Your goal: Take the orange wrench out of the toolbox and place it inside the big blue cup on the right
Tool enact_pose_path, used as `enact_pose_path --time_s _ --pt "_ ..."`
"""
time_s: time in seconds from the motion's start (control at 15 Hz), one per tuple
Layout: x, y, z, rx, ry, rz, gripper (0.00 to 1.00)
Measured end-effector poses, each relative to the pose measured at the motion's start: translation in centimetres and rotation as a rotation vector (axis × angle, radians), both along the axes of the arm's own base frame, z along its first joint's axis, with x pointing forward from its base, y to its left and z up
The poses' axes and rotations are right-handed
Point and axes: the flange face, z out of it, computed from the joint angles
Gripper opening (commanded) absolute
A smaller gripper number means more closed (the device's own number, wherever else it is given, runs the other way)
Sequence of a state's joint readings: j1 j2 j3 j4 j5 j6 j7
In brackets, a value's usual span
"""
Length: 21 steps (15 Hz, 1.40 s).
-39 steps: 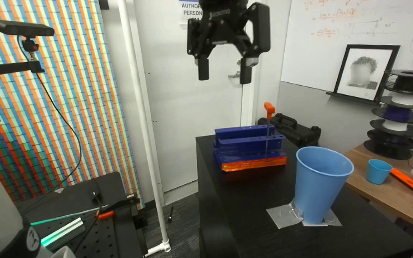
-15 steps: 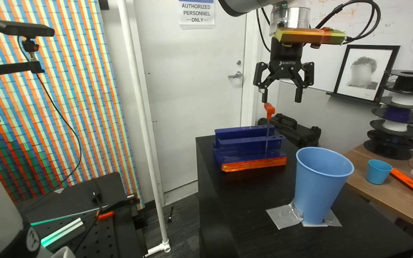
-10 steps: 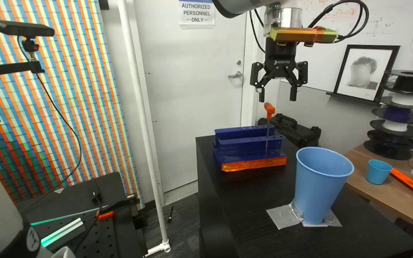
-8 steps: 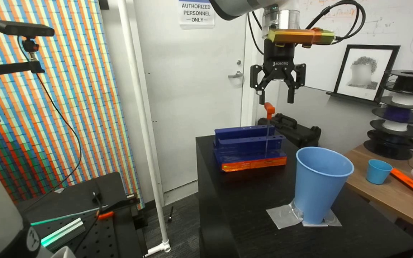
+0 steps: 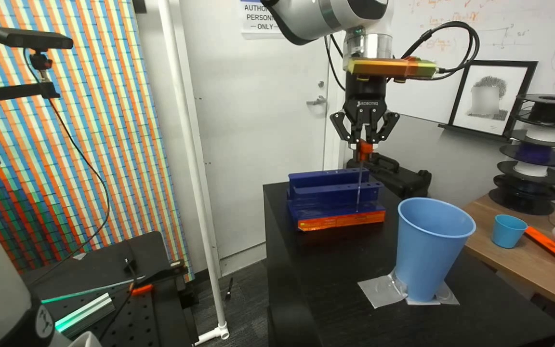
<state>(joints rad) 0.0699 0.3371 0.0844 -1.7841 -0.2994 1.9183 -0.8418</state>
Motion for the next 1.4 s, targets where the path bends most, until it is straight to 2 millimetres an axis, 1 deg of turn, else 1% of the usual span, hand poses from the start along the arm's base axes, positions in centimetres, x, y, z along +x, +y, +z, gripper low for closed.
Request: enact_pose_path --time_s 0.07,0.27,0.47,0.6,0.67,0.8,0.93,1.07,1.2,1.27,1.4 --pt "-0.2 0.0 -0.2 -0.008 -0.001 -0.009 0.09" --pt "-0.5 0.2 0.1 -0.023 -0.013 -0.036 0.09" --pt "-1.0 0.5 1.6 -0.026 -0.042 -0.055 0.09" --pt "-1.5 0.9 3.3 -0.024 -0.07 -0.061 0.09" --pt "-1.8 1.0 4.5 -0.024 -0.089 -0.066 0.09" --pt "-2.6 1.1 7.1 -0.026 -0.126 -0.088 0.09" --pt "-3.4 0.4 10.1 -0.032 -0.168 -0.131 0.09" --pt "-4.3 -1.3 13.0 -0.042 -0.213 -0.194 0.1" --pt "-5.2 -4.2 15.1 -0.053 -0.247 -0.28 0.1" --pt "-5.7 -6.0 15.8 -0.058 -0.258 -0.326 0.1" --pt "-6.5 -9.7 16.5 -0.069 -0.266 -0.421 0.1"
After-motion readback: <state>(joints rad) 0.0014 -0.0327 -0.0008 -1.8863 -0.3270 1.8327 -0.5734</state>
